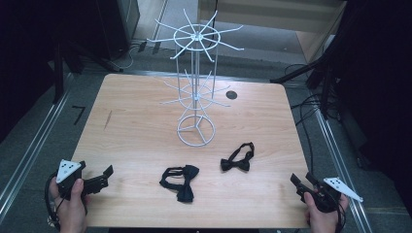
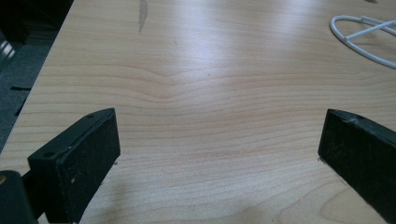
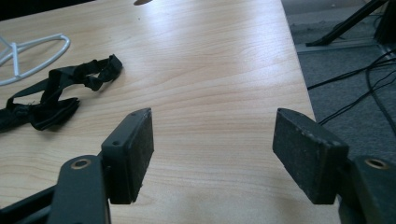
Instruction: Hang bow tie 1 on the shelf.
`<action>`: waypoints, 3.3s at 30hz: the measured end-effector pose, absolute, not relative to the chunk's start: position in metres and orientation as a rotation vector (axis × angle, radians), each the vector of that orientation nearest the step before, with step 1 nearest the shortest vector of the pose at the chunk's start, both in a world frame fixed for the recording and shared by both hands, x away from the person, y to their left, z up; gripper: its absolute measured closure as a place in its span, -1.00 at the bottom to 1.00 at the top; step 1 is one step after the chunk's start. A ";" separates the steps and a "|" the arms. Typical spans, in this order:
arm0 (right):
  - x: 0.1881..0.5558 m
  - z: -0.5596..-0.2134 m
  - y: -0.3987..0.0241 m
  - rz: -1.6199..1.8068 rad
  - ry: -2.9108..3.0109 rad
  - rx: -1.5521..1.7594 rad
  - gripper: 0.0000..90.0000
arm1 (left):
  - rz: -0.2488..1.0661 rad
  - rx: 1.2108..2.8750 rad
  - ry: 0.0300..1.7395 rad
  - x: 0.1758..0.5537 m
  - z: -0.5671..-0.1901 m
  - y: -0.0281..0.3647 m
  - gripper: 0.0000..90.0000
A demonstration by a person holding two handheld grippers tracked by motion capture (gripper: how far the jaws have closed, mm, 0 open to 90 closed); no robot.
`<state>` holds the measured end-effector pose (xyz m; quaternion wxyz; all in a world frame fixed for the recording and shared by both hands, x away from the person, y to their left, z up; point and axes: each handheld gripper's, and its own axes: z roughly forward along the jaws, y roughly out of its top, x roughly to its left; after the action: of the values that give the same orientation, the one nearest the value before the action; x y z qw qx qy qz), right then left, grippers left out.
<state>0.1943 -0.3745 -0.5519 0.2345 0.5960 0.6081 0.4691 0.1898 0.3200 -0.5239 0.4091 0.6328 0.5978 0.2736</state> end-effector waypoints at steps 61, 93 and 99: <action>0.205 -0.501 -0.212 1.435 1.929 1.402 -0.30 | 0.717 1.591 1.501 0.188 -0.524 0.318 -1.00; 0.214 -0.512 -0.147 1.448 2.054 1.336 -0.33 | 0.703 1.605 1.495 0.189 -0.524 0.319 -1.00; 0.215 -0.509 -0.136 1.454 2.077 1.305 -0.29 | 0.701 1.603 1.494 0.189 -0.524 0.319 -1.00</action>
<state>0.2152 -0.1360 -0.5092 0.1447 0.4527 0.7208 0.5045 0.1893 0.3190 -0.5235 0.4081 0.6360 0.5930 0.2782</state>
